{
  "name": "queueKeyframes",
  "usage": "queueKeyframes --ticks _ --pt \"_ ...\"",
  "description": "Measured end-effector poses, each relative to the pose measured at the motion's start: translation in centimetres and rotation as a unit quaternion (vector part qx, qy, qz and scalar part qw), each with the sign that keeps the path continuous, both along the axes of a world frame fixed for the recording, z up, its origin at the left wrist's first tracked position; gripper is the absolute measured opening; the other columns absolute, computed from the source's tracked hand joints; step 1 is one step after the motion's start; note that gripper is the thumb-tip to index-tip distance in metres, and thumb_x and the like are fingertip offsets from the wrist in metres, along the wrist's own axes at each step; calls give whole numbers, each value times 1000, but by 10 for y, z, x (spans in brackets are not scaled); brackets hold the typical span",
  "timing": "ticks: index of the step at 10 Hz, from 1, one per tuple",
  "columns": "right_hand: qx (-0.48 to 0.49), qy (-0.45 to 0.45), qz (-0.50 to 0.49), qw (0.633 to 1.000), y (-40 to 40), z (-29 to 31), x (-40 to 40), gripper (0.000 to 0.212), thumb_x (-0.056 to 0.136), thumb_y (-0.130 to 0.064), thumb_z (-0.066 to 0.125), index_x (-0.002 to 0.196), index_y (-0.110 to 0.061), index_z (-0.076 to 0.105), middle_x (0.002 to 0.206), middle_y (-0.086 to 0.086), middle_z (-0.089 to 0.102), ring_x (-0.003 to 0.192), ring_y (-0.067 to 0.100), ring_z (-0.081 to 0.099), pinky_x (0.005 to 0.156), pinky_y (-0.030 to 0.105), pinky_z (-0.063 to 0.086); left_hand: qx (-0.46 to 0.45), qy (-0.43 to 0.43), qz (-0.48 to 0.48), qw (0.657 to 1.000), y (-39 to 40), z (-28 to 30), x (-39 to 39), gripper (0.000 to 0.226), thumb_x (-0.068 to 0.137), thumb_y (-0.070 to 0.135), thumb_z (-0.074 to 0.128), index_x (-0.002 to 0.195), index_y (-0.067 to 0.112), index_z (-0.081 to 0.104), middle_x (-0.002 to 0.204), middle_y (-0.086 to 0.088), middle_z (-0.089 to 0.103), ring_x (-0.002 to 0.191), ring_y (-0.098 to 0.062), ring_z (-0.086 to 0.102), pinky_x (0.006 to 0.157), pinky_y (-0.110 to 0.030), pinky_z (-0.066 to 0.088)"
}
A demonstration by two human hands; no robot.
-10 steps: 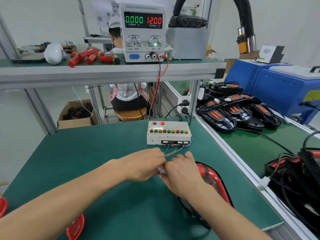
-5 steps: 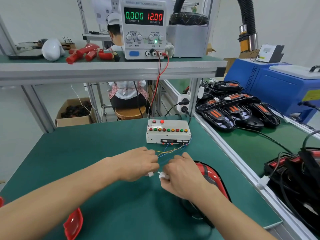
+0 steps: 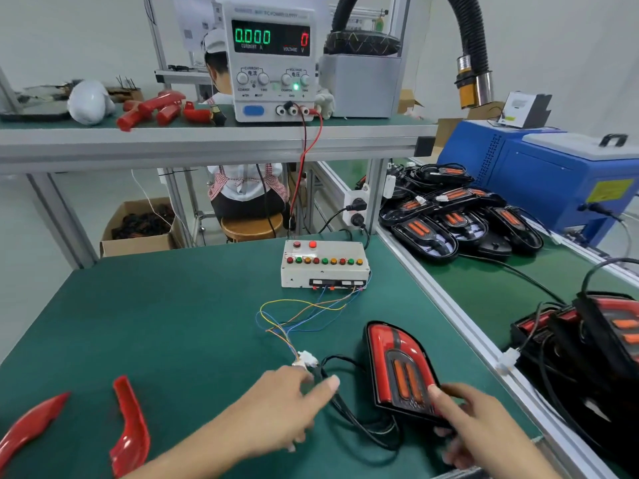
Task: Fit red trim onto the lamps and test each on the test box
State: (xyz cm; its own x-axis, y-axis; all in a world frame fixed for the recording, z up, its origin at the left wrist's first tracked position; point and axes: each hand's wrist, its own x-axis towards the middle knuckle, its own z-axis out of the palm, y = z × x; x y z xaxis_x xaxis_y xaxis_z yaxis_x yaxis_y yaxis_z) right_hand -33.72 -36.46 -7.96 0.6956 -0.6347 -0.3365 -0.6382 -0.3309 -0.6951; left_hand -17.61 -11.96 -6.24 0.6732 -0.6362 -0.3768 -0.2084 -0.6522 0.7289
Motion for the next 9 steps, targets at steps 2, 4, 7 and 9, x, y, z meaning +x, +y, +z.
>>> queueKeyframes --ticks 2,4,7,9 --pt "51 -103 -3 993 2 -14 -9 15 94 -31 70 91 -17 75 66 8 73 50 38 69 48 43 58 -94 29 52 994 -45 -22 -19 15 92 18 66 105 13 63 86 -9 71 73 -23 75 77 -40 63" --pt "22 -143 -69 987 -37 -11 -31 11 97 -31 66 94 -28 77 56 13 67 45 28 63 52 32 47 -174 143 52 973 -121 -14 -25 25 93 -6 50 97 12 66 81 -5 66 66 -14 64 63 -20 57" --pt "8 -191 -160 968 -71 -15 -37 23 99 -35 62 87 -24 77 58 2 66 42 17 55 55 31 43 -139 157 2 978 -201 -18 -24 28 97 6 39 92 23 60 77 1 50 64 -13 43 52 -22 35" --pt "-34 -169 -151 973 -73 -17 -29 22 100 -41 57 97 -26 73 67 6 70 41 20 59 61 36 47 -109 159 -3 981 -192 -34 -21 54 104 25 43 157 19 32 124 -3 54 88 -18 52 59 -22 44"
